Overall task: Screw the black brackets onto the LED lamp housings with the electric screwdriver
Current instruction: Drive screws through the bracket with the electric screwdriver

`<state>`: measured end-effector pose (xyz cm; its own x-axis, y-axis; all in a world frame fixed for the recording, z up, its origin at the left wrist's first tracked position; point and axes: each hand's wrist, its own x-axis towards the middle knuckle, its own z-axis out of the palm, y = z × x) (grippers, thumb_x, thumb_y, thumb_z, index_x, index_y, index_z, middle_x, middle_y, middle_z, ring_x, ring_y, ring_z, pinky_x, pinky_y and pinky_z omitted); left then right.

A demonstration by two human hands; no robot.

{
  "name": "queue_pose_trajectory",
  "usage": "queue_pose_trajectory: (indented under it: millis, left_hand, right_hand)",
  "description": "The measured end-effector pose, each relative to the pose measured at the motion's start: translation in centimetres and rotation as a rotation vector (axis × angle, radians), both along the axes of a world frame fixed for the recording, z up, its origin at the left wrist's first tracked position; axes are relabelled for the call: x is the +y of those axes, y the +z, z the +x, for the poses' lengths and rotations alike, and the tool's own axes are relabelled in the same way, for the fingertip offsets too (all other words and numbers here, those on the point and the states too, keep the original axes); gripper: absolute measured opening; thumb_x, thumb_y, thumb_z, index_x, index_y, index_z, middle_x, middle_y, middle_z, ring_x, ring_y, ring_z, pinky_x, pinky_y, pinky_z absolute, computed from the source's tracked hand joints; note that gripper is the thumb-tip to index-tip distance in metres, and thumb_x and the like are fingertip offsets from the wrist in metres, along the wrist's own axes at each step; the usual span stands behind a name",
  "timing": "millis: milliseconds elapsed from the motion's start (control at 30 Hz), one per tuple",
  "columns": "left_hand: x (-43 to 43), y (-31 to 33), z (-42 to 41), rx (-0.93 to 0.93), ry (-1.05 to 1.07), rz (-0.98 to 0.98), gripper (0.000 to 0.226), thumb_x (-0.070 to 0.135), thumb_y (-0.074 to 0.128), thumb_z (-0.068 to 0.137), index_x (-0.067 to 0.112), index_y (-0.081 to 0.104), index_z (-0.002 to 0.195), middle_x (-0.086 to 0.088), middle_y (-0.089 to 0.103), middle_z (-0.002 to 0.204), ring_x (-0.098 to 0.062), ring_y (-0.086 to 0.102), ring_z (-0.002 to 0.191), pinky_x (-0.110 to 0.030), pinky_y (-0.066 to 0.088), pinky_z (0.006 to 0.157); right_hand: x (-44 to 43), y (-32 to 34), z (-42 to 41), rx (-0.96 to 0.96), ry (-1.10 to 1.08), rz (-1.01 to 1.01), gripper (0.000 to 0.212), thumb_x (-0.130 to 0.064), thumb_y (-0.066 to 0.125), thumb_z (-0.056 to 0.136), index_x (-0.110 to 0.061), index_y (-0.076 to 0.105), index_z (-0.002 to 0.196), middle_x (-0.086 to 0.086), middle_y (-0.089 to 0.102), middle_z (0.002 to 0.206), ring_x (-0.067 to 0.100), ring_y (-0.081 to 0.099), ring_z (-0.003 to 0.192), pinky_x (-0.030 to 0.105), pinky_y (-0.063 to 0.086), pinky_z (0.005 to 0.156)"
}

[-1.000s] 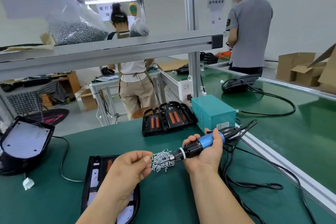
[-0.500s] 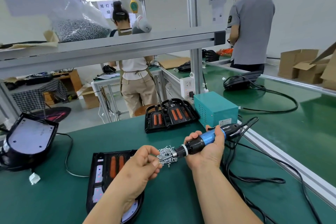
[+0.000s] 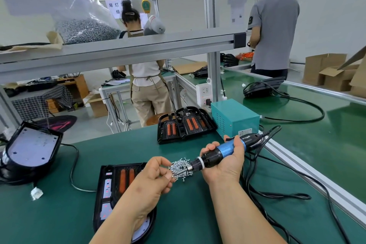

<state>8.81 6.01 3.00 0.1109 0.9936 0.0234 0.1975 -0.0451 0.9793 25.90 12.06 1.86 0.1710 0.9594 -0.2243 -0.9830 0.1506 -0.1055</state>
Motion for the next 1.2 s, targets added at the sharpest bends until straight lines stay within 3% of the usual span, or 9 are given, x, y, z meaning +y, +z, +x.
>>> queue_pose_trajectory:
  millis: [533, 833, 967, 1100, 1200]
  left_hand:
    - [0.7, -0.6, 0.0, 0.086, 0.034, -0.005, 0.018, -0.002, 0.048, 0.098, 0.015, 0.053, 0.105, 0.006, 0.062, 0.063, -0.01, 0.053, 0.063, -0.021, 0.046, 0.062]
    - [0.5, -0.5, 0.1, 0.114, 0.087, -0.013, 0.021, -0.001, 0.047, 0.098, 0.019, 0.053, 0.103, -0.001, 0.063, 0.074, -0.013, 0.056, 0.068, -0.022, 0.048, 0.066]
    - [0.1, -0.5, 0.4, 0.178, 0.076, 0.015, 0.019, 0.003, 0.048, 0.099, 0.021, 0.052, 0.103, 0.003, 0.062, 0.072, -0.006, 0.054, 0.064, -0.014, 0.047, 0.062]
    - [-0.1, -0.3, 0.3, 0.165, 0.062, 0.016, 0.015, 0.008, 0.051, 0.1, 0.021, 0.054, 0.106, 0.006, 0.063, 0.074, -0.004, 0.056, 0.066, -0.013, 0.048, 0.064]
    - [-0.3, 0.1, 0.3, 0.155, 0.059, 0.023, 0.014, 0.007, 0.049, 0.1, 0.019, 0.055, 0.105, 0.006, 0.063, 0.075, -0.005, 0.055, 0.068, -0.013, 0.048, 0.065]
  right_hand:
    - [-0.3, 0.5, -0.1, -0.064, -0.038, 0.015, 0.025, -0.047, 0.063, 0.088, -0.022, 0.056, 0.086, 0.0, 0.052, 0.06, 0.014, 0.049, 0.044, 0.02, 0.043, 0.048]
    - [-0.4, 1.1, -0.3, -0.217, -0.105, 0.086, 0.029, -0.054, 0.057, 0.089, -0.025, 0.06, 0.089, 0.003, 0.055, 0.06, 0.019, 0.052, 0.049, 0.026, 0.047, 0.057]
    - [-0.5, 1.7, 0.6, -0.347, -0.099, 0.169, 0.023, -0.042, 0.055, 0.09, -0.02, 0.062, 0.095, 0.005, 0.058, 0.066, 0.019, 0.056, 0.057, 0.03, 0.047, 0.064]
    - [-0.9, 2.3, 1.5, -0.275, -0.044, 0.262, 0.028, -0.031, 0.064, 0.07, -0.017, 0.064, 0.094, 0.003, 0.055, 0.063, 0.017, 0.056, 0.053, 0.027, 0.051, 0.059]
    - [-1.0, 2.2, 1.2, -0.257, -0.076, 0.227, 0.014, -0.027, 0.06, 0.082, -0.025, 0.065, 0.096, 0.001, 0.054, 0.059, 0.016, 0.055, 0.049, 0.024, 0.05, 0.056]
